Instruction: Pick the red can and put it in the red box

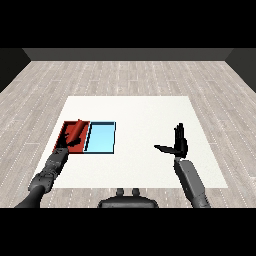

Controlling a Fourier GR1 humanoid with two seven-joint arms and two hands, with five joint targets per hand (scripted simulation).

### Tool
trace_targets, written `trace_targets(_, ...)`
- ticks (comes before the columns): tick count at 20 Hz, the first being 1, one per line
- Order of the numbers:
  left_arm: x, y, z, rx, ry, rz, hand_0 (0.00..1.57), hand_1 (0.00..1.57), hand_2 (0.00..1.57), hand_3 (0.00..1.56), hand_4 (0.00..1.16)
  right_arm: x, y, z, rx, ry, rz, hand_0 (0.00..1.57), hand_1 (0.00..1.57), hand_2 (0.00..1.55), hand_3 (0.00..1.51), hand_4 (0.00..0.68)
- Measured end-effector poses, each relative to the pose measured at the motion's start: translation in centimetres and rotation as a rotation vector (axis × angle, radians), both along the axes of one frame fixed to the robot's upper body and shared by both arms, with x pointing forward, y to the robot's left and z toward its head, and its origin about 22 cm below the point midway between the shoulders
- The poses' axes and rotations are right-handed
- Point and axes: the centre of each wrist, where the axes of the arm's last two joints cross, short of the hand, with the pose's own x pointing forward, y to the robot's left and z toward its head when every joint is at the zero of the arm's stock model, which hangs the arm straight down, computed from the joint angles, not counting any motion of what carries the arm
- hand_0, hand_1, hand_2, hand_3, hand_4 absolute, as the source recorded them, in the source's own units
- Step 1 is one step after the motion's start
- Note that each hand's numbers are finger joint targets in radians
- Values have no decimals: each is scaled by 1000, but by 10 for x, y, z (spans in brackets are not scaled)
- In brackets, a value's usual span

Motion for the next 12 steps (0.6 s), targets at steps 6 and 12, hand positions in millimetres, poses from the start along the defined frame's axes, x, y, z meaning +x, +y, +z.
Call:
trace_targets(6,-5,13,2,-69,84,1,0,0,0,0,0,2,-1,-2,4,-12,-2,0,0,0,0,0)
trace_targets(12,-1,12,6,-44,63,-13,0,0,0,0,0,-3,0,-1,27,-30,4,0,0,0,0,0)
